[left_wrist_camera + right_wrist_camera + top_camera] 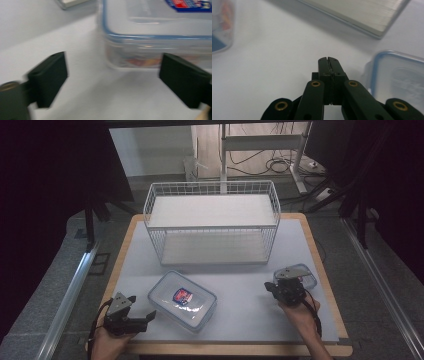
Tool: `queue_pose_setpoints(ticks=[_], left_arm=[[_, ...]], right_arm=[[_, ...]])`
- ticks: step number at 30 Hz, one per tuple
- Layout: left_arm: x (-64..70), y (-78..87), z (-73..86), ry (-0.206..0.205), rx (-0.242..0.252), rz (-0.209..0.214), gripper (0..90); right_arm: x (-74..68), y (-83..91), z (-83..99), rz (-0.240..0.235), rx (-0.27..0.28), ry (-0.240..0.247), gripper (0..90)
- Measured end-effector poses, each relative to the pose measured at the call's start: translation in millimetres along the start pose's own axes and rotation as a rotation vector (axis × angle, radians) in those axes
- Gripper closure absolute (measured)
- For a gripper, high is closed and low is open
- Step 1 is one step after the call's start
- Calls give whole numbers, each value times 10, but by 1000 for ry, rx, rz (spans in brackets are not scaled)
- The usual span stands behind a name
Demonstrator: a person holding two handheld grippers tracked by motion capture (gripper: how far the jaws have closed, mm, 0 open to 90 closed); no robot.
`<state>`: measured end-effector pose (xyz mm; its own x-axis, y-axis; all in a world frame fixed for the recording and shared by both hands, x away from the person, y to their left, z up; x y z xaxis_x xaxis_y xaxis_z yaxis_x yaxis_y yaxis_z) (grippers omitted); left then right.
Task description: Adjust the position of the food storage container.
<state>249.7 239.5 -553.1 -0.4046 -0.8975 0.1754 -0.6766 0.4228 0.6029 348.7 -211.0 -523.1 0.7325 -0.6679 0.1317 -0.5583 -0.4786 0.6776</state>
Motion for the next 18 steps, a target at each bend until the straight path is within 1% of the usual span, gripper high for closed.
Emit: queue_pose_setpoints(ticks=[1,2,4,5,6,7,9,11,12,13,15,16,17,18], left_arm=[[-68,14,-14,14,-11,0,321],[-104,13,-25,30,-14,16,404],[-173,-2,-54,62,-10,14,514],[-202,-15,-70,65,-10,10,582],[-202,-15,-70,65,-10,10,641],[-254,-56,-99,67,-12,1,711],[-285,-119,-119,70,-24,-1,823],[-293,-197,-135,56,-44,-8,882],[-293,-197,-135,56,-44,-8,894],[-281,-276,-156,42,-61,-6,895],[-252,-340,-179,40,-73,16,896],[-252,-340,-179,40,-73,16,896],[-204,-369,-191,40,-79,51,896],[-204,-369,-191,40,-79,51,896]], right_arm=[[-67,34,-2,-24,7,12,893],[-87,44,-2,-30,8,15,893],[-139,59,-5,-46,12,23,893],[-163,65,-7,-53,11,28,893],[-185,67,-10,-57,11,33,893],[-207,66,-15,-64,12,33,893],[-246,63,-28,-78,17,37,893],[-291,56,-36,-94,19,35,893],[-291,56,-36,-94,19,35,893],[-342,49,-38,-110,18,41,893],[-388,47,-37,-120,15,50,893],[-388,47,-37,-120,15,50,893],[-436,49,-39,-130,17,51,893],[-436,49,-39,-130,17,51,893]])
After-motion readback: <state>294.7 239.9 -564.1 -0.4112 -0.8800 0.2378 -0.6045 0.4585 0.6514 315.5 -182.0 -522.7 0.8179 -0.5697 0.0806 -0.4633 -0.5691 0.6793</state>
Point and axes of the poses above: each handheld gripper's, and its own axes: y roughly backward along the jaws, z roughly out of its underside, x roughly to its right, the point moved 5 cm from there along -y, roughly forward along the jaws, and after that the axes turned 9 degrees about y, right-handed, at the moved point
